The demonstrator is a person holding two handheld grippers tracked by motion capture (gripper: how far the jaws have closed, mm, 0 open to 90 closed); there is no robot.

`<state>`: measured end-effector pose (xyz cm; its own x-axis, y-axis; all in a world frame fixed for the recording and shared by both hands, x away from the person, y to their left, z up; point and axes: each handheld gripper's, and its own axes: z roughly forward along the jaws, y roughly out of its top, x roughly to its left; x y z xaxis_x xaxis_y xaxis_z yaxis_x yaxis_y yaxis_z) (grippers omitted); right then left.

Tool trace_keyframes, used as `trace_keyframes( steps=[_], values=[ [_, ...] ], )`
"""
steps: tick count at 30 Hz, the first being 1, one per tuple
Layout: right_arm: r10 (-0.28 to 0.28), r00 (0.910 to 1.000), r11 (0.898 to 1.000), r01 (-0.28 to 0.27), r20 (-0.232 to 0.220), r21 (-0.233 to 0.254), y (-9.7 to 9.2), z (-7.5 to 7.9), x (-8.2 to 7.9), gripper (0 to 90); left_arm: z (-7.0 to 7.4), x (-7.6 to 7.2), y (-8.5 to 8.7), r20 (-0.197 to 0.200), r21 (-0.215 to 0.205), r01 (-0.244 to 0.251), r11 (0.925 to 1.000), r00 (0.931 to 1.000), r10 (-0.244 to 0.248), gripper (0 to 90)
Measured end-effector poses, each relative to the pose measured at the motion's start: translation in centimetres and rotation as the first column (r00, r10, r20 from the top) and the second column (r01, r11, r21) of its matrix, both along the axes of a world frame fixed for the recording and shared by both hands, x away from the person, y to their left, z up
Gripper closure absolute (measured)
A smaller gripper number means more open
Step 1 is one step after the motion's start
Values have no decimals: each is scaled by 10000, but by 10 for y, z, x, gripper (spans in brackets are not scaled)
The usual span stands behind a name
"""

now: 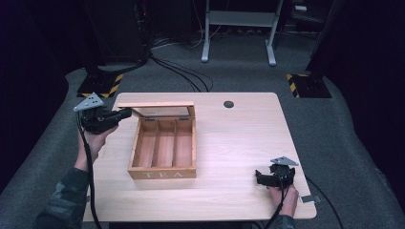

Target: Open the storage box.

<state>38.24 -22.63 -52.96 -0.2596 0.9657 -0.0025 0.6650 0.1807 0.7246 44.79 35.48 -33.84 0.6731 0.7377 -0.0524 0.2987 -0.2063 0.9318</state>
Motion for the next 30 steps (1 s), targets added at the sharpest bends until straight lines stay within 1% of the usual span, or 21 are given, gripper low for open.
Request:
trace_keyframes(
  steps=[30],
  values=[
    [-6, 10000, 10000, 6, 9, 4, 0, 0, 0, 30, 0, 0, 0, -12, 68, 12, 10000, 10000, -12, 875]
  ],
)
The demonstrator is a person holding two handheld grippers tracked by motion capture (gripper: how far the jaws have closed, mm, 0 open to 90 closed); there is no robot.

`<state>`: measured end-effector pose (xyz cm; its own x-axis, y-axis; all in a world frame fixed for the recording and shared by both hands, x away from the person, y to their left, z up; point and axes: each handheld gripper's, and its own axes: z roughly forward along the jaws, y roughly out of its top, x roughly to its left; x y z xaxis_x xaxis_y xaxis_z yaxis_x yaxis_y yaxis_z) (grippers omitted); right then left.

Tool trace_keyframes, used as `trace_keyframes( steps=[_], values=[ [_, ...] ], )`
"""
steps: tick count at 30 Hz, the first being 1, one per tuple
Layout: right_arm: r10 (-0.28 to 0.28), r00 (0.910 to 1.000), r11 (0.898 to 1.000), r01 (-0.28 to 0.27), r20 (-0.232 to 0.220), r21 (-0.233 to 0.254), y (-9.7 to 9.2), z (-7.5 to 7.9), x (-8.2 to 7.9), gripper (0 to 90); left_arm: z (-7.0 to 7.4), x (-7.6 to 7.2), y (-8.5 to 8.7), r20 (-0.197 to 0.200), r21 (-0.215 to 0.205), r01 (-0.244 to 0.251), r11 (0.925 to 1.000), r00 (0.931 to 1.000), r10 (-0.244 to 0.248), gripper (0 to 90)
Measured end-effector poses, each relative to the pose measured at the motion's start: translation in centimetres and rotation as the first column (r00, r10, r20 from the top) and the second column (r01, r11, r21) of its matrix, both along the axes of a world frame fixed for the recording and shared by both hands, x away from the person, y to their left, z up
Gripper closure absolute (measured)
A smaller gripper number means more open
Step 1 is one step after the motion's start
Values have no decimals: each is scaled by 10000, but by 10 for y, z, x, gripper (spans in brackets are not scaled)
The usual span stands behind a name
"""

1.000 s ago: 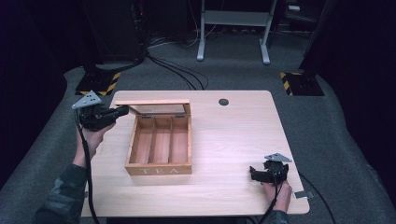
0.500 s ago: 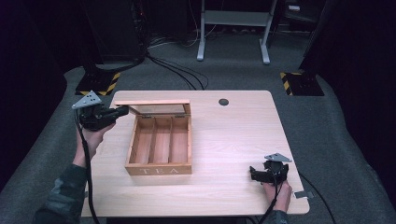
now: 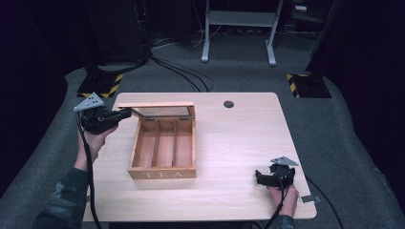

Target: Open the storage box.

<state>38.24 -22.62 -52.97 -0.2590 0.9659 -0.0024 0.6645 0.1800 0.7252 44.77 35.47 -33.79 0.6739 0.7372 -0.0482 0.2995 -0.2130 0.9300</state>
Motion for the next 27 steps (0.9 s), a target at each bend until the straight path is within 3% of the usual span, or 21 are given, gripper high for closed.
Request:
trace_keyframes(
  steps=[27],
  values=[
    [2, 10000, 10000, -2, -7, 1, 0, 0, 0, 30, 1, -2, 0, 59, 244, 15, 9997, 10000, -17, 870]
  ],
)
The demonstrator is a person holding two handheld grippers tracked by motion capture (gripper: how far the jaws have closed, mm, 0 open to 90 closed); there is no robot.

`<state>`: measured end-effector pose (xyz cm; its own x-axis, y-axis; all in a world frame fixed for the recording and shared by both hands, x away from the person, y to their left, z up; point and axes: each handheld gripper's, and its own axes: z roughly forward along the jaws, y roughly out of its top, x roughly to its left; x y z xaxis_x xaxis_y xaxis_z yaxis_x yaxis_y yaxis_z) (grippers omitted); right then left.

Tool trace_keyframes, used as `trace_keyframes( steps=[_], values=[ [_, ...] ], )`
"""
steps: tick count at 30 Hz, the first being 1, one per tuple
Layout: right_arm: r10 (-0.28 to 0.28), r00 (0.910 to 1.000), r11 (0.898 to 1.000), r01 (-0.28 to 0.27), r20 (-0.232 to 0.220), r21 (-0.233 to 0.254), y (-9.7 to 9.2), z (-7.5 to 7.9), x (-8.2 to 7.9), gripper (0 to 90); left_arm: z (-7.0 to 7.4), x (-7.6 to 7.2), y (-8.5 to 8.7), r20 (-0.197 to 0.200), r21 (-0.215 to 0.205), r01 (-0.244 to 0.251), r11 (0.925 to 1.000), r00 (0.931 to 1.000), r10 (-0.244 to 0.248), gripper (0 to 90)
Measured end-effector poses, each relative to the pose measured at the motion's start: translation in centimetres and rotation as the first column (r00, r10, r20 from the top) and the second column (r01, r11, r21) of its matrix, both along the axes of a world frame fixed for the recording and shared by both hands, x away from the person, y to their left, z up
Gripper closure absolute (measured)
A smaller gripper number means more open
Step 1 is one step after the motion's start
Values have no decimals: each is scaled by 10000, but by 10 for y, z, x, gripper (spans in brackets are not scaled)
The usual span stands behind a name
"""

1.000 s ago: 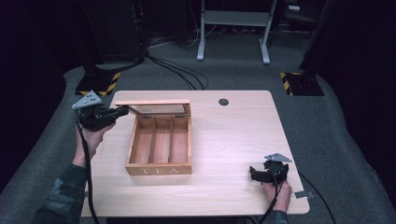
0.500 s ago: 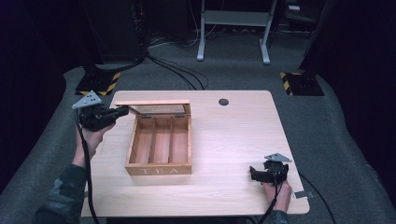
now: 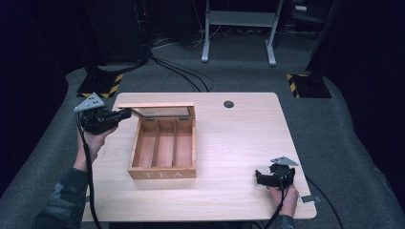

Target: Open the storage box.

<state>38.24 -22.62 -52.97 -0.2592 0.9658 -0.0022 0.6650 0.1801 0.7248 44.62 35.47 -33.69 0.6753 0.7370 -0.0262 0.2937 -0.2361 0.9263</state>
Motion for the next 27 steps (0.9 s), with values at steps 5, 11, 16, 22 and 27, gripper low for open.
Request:
trace_keyframes(
  steps=[5, 11, 16, 22, 27],
  values=[
    [0, 10000, 10000, 0, -1, 0, 0, 0, 0, 30, 0, 0, 0, 2, -24, -11, 10000, 10000, 11, 871],
    [-1, 10000, 10000, 1, 1, 0, 0, 0, 0, 30, -1, -1, 1, -5, -107, 20, 9999, 10000, -20, 871],
    [7, 10000, 10000, -7, -3, 4, 0, 0, 0, 31, -1, -1, -1, 12, 18, 34, 10000, 10000, -34, 870],
    [6, 10000, 10000, -6, -4, 6, 0, 0, 0, 31, -3, -1, -2, 26, -30, 9, 10000, 10000, -9, 870],
    [12, 10000, 10000, -12, -3, 4, 0, 0, 0, 31, -5, -3, -3, 48, 17, 35, 10000, 10000, -35, 869]
  ],
)
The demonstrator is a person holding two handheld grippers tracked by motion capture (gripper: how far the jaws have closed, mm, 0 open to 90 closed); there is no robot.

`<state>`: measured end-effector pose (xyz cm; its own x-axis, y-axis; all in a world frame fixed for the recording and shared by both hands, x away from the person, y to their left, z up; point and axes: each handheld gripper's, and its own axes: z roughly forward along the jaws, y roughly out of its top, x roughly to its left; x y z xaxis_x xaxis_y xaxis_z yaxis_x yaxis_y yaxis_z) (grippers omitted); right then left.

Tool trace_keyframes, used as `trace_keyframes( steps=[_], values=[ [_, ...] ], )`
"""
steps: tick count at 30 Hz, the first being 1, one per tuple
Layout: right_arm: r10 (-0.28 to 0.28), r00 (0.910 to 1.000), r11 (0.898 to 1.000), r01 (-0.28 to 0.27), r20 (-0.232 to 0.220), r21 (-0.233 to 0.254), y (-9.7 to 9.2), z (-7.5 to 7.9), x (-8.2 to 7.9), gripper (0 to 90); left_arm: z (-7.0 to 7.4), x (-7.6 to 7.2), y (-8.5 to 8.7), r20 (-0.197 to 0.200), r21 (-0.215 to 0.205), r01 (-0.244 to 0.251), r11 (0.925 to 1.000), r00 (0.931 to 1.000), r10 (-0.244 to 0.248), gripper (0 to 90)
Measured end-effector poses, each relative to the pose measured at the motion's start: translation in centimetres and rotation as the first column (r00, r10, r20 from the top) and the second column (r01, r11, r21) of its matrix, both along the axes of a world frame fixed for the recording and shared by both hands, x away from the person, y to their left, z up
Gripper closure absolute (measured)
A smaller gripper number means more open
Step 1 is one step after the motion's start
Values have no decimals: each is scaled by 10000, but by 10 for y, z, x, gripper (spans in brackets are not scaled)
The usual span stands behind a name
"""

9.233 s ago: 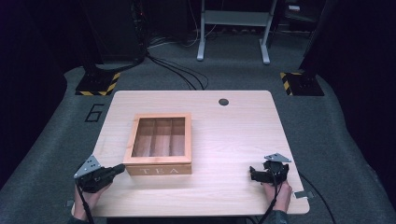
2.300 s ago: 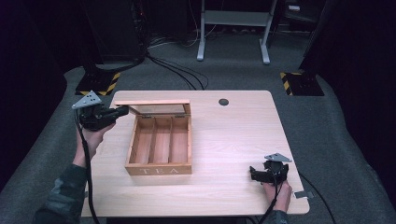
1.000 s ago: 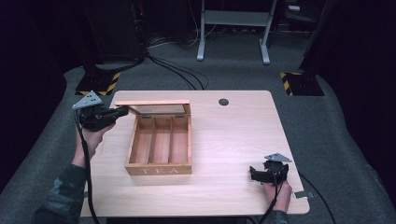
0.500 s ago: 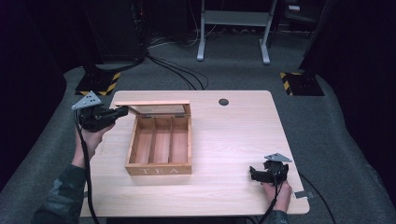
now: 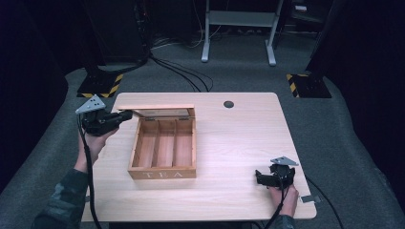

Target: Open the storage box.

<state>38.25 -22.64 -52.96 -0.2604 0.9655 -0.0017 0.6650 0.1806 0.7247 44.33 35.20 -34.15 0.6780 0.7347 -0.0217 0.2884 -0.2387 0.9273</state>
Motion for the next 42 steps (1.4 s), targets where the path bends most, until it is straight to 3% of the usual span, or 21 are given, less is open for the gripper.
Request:
trace_keyframes(
  steps=[42],
  values=[
    [31, 10000, 10000, -31, -3, -9, 0, 0, 0, 32, -18, -18, 1, 238, -178, 140, 9997, 9996, -136, 859]
  ],
)
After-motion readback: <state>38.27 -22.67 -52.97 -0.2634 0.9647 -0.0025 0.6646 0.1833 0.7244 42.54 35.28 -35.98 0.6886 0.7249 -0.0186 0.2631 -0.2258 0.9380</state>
